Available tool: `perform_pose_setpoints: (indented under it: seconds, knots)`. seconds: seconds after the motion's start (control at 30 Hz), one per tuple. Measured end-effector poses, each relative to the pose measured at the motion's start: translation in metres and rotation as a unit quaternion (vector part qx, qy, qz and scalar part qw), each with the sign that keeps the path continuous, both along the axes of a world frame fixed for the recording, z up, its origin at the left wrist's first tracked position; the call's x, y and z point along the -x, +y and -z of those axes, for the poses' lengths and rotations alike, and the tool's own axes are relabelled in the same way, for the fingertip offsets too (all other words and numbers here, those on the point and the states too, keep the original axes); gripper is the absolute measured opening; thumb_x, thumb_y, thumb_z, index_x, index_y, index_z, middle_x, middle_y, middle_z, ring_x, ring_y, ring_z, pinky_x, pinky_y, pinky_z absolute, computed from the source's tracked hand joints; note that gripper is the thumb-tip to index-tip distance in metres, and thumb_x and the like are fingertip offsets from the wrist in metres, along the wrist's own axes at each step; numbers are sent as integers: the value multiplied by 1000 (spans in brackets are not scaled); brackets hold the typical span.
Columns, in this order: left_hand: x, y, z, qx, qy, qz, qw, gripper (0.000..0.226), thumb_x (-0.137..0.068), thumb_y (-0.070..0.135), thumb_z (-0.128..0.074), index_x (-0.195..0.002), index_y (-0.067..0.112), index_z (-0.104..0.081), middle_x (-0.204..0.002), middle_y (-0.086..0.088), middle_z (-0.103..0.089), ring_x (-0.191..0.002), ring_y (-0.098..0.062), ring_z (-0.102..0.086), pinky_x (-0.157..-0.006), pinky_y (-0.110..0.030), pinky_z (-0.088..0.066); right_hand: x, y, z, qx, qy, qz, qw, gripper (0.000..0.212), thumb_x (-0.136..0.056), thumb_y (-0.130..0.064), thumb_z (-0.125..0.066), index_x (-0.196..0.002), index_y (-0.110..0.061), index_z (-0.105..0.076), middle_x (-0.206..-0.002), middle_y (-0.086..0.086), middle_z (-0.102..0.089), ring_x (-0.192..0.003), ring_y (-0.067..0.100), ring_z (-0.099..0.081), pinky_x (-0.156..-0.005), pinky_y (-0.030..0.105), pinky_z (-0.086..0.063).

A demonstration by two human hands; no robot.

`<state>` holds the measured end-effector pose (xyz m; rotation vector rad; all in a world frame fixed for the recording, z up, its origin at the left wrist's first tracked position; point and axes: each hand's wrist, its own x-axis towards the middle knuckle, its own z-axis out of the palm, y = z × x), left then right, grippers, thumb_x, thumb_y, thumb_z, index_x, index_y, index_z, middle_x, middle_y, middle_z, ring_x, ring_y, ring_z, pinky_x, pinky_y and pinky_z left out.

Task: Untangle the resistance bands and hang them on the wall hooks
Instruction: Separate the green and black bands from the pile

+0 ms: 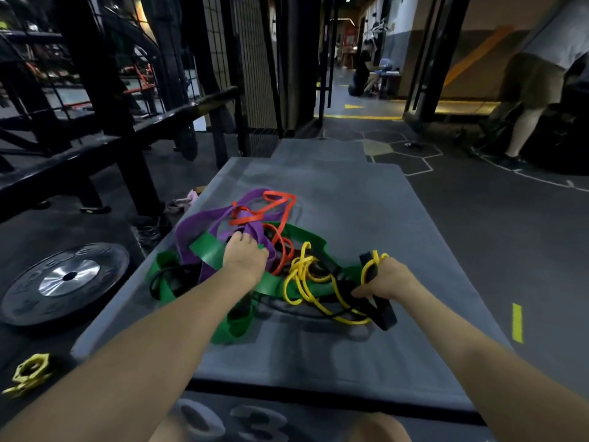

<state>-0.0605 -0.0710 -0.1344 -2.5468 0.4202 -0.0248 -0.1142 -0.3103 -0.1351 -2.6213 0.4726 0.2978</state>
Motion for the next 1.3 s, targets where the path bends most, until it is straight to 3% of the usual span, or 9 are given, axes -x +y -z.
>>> perform_pose_setpoints:
  seconds: [0.2, 0.27, 0.4, 0.53, 0.67, 0.8, 0.93, 1.17, 1.3]
  knots:
    - [-6, 40, -39, 284, 30, -24, 958, 52, -67, 58, -70, -106, 24, -65, -114, -2, -64, -114, -24, -54, -97, -36, -34, -12, 17, -25, 31, -33, 91, 995, 116, -56, -80, -61, -135, 1, -33, -139, 19, -35, -132, 36, -27, -108, 39, -28]
    - [-8, 53, -63, 448, 56, -27, 892, 49, -68, 53, -73, -103, 20, -66, -107, -2, -63, -109, -23, -56, -105, -39, -32, -12, 25, -34, 59, -87, 124, 987, 108, -67, -76, -57, -135, 4, -32, -139, 21, -32, -132, 37, -25, -108, 41, -26]
    - [0, 55, -107, 651, 92, -4, 754, 35, -75, 31, -75, -104, 14, -65, -94, 3, -64, -86, -12, -59, -82, -25, -43, -17, 48, -57, 163, -238, 4, 958, 63, -82, -37, -63, -122, 5, -39, -128, 21, -39, -122, 38, -35, -101, 41, -32]
    - [2, 61, -120, 740, 111, 33, 662, 14, -78, 17, -71, -86, 23, -61, -84, 8, -64, -75, -4, -59, -77, -21, -45, -33, 104, -80, 6, -278, -214, 937, 59, -81, -22, -66, -127, 3, -39, -127, 20, -42, -121, 36, -38, -100, 36, -30]
    - [6, 65, -130, 817, 156, 79, 549, 13, -82, 1, -62, -84, 14, -60, -69, 11, -66, -65, 2, -62, -64, -12, -48, -45, 146, -87, -147, -267, -195, 932, 47, -80, -22, -69, -119, -6, -49, -114, 15, -59, -108, 30, -55, -80, 30, -41]
    - [3, 73, -149, 896, 148, 108, 404, 11, -77, 8, -59, -69, 15, -61, -63, 7, -67, -59, -3, -60, -61, -15, -47, -49, 139, -83, -62, -247, -240, 937, 5, -87, -13, -56, -88, -10, -60, -89, 19, -62, -98, 35, -60, -64, 27, -31]
    - [-4, 75, -145, 938, 139, 85, 307, 8, -72, 13, -63, -64, 17, -63, -67, 2, -68, -66, -11, -63, -76, -27, -45, -62, 119, -74, 4, -222, -198, 955, 18, -92, -23, -54, -99, -9, -61, -93, 19, -61, -99, 38, -59, -69, 34, -38]
    - [-4, 64, -142, 958, 125, 54, 252, 18, -90, 4, -51, -75, 12, -56, -59, 5, -67, -56, -3, -63, -55, -14, -50, -70, 79, -66, 38, -174, -157, 971, 28, -83, -30, -67, -80, -9, -49, -83, 10, -53, -78, 27, -51, -63, 30, -38]
    - [-4, 67, -143, 948, 117, 44, 291, 17, -89, 6, -53, -75, 13, -60, -60, 5, -68, -55, -4, -62, -55, -14, -50, -63, 71, -63, 2, -248, -224, 943, 21, -76, -18, -75, -92, -11, -62, -92, 4, -56, -85, 22, -52, -68, 29, -38]
